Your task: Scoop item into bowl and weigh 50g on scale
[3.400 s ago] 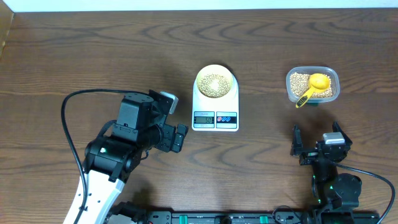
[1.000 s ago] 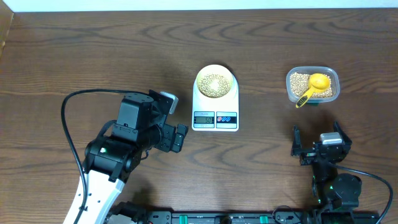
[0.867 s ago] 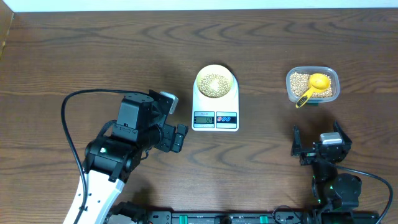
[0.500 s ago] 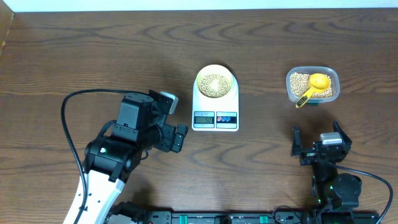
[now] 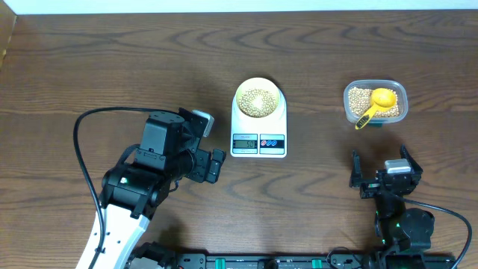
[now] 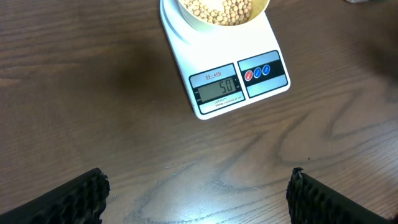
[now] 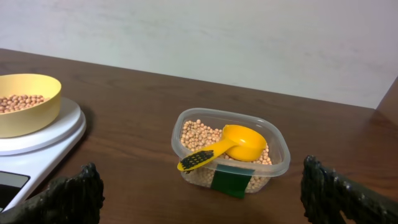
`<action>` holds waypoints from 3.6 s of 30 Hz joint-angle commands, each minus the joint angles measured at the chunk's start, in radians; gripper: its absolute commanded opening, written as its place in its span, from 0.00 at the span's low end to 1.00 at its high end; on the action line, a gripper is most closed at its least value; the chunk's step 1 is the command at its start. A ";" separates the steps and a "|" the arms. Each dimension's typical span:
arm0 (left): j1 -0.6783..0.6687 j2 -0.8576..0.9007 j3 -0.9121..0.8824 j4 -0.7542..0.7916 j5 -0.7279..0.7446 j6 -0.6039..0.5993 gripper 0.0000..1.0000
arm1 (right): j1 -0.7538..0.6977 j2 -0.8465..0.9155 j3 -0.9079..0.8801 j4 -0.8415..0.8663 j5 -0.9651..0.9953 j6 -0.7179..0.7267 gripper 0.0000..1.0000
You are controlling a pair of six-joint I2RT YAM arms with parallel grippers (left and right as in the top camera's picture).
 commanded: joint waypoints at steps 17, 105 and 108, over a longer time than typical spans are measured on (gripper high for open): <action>-0.002 -0.010 0.002 0.040 -0.078 0.002 0.94 | -0.006 -0.007 -0.002 -0.005 0.008 -0.007 0.99; 0.328 -1.011 -0.927 0.715 -0.243 -0.080 0.94 | -0.006 -0.007 -0.002 -0.005 0.008 -0.007 0.99; 0.328 -1.011 -0.927 0.764 -0.246 -0.080 0.94 | -0.006 -0.007 -0.002 -0.005 0.008 -0.007 0.99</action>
